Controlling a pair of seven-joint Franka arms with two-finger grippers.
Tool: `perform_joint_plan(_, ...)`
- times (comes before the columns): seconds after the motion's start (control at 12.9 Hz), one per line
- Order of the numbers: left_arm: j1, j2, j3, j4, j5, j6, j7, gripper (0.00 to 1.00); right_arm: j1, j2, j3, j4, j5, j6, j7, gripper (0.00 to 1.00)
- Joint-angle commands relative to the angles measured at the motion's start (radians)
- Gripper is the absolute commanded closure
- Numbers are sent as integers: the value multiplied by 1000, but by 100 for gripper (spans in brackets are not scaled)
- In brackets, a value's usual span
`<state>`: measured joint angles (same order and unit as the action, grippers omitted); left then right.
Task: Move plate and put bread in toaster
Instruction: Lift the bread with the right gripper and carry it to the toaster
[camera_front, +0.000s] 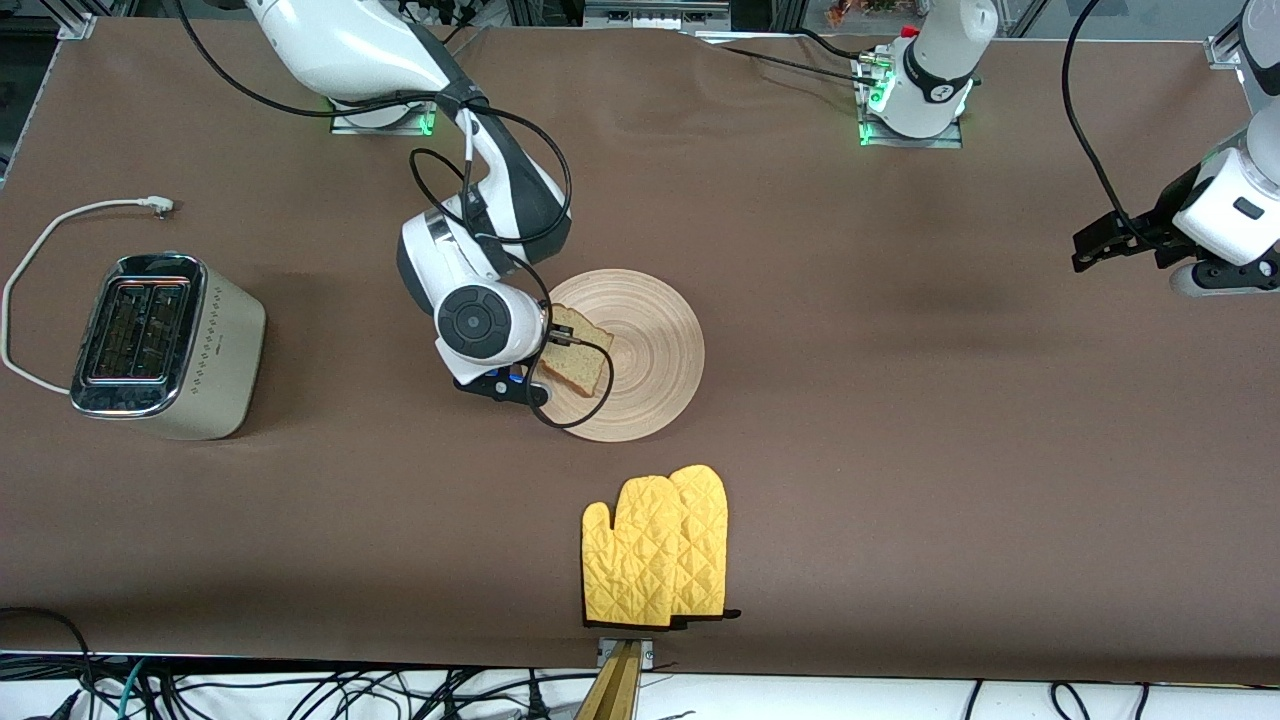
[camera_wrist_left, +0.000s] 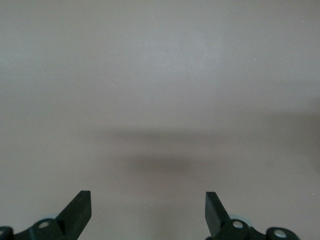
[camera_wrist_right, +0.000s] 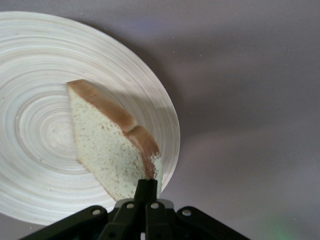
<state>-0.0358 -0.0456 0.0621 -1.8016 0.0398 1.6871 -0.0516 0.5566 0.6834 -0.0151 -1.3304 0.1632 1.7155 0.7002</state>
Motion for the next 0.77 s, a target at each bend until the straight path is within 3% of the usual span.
perform_joint_plan(0.0, 14, -5, -15, -1, 14, -7, 10, 0, -6, -12, -3, 52, -2, -66, -5, 100)
perform_joint_plan(0.31, 16, -5, -15, -1, 14, -7, 10, 0, -4, -12, -22, 112, -2, -140, -5, 100)
perform_joint_plan(0.7, 19, -5, -15, -1, 12, -9, 10, 0, -6, -96, -43, 135, -2, -235, -19, 100)
